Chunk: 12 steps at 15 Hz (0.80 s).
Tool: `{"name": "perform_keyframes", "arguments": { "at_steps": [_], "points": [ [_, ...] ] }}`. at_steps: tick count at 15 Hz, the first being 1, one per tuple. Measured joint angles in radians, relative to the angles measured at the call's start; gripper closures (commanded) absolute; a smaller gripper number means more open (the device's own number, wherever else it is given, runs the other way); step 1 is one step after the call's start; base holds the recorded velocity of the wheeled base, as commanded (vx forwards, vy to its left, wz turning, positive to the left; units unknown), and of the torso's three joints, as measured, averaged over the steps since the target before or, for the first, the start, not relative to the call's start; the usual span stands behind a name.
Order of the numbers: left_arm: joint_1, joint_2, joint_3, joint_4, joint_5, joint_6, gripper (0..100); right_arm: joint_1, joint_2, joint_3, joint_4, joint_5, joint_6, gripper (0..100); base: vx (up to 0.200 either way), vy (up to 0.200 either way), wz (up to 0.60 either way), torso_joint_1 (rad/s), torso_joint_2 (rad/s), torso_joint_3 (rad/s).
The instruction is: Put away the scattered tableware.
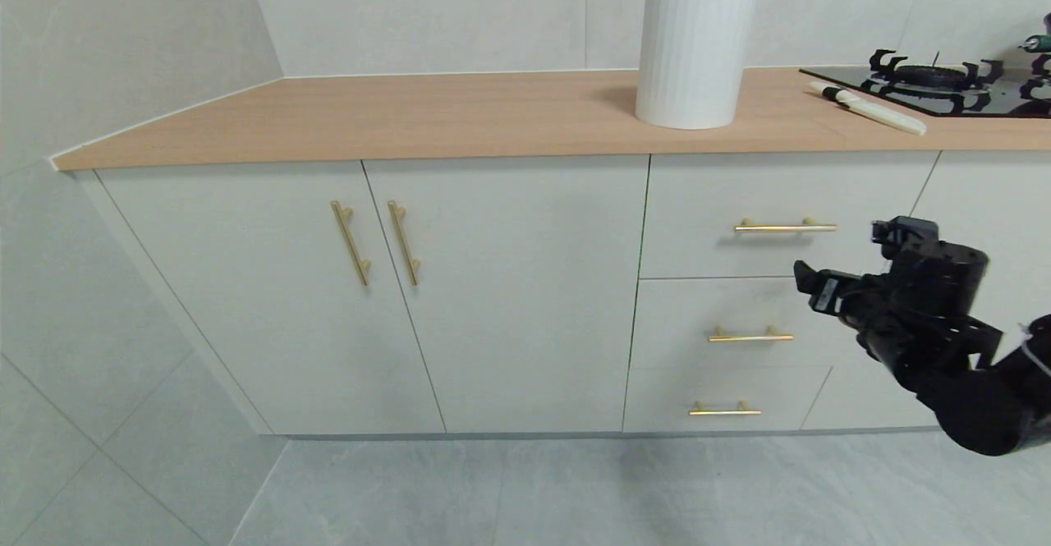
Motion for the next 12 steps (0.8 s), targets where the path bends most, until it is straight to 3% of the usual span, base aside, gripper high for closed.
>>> {"name": "perform_keyframes", "arguments": {
  "at_steps": [7, 9, 12],
  "points": [
    [0.000, 0.000, 0.000, 0.000, 0.000, 0.000, 0, -0.004, -0.527, 0.582, -0.027, -0.014, 0.001, 0, 0.000, 0.000, 0.00, 0.000, 0.00, 0.000],
    [0.000, 0.000, 0.000, 0.000, 0.000, 0.000, 0, -0.016, -0.660, 0.644, 0.054, -0.027, 0.020, 0, 0.000, 0.000, 0.00, 0.000, 0.00, 0.000],
    [0.000, 0.000, 0.000, 0.000, 0.000, 0.000, 0, -0.032, -0.928, 0.660, 0.282, -0.034, 0.010, 0, 0.000, 0.000, 0.00, 0.000, 0.00, 0.000]
  ]
}}
